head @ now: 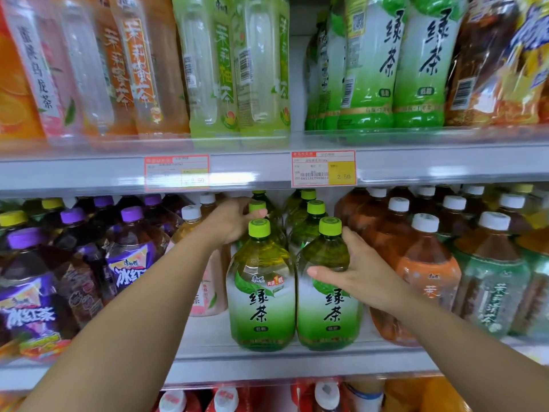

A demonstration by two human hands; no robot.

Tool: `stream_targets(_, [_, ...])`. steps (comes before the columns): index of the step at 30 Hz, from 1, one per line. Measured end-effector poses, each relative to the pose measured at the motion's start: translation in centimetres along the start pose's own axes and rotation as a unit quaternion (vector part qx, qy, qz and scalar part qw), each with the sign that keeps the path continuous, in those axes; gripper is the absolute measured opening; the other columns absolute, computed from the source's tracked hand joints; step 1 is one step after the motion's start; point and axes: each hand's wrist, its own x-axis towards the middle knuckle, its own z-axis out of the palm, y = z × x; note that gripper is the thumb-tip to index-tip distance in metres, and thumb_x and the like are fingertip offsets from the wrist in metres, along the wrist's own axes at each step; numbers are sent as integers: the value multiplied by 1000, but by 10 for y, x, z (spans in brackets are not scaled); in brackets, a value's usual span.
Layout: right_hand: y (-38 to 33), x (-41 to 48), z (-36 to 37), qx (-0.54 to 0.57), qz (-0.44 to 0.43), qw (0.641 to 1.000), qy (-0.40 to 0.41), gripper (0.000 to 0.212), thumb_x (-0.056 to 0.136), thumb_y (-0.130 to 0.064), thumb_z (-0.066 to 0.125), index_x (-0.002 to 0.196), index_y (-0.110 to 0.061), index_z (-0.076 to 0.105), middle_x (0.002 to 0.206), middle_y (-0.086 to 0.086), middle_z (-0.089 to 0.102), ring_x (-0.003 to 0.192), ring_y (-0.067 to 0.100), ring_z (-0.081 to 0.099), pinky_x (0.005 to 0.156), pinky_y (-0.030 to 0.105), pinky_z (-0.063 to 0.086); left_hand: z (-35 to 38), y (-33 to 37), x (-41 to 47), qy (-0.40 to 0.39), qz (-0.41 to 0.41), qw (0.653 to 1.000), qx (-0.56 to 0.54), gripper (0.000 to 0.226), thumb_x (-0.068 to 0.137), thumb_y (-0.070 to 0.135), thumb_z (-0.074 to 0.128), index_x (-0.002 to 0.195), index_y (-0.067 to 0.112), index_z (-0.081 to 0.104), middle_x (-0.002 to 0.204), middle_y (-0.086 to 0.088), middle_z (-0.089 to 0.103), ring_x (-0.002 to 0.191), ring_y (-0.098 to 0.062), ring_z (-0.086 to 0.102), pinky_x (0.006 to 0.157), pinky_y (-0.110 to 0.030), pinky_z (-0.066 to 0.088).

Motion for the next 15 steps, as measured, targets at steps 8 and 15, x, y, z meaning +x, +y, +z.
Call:
stream_targets(8, [-2,-2,0,7,-5,1000,1,57,66,-49,77,115,-47,47,119,-14,53,113,2,50,101,29,41,-18,2,0,-45,-87,988,-118,44,94,42,49,131,19,50,118,2,55,108,-15,53,92,-34,44])
stream_targets(15, [-1,-1,1,8,2,1000,-2,63,64,-53,75,118,-47,45,122,-13,53,112,0,52,99,25,42,-4,6,29,71,-104,981,-148,13,99,27,46,95,16,52,77,-7,51,60,-16,46,44,-21,38])
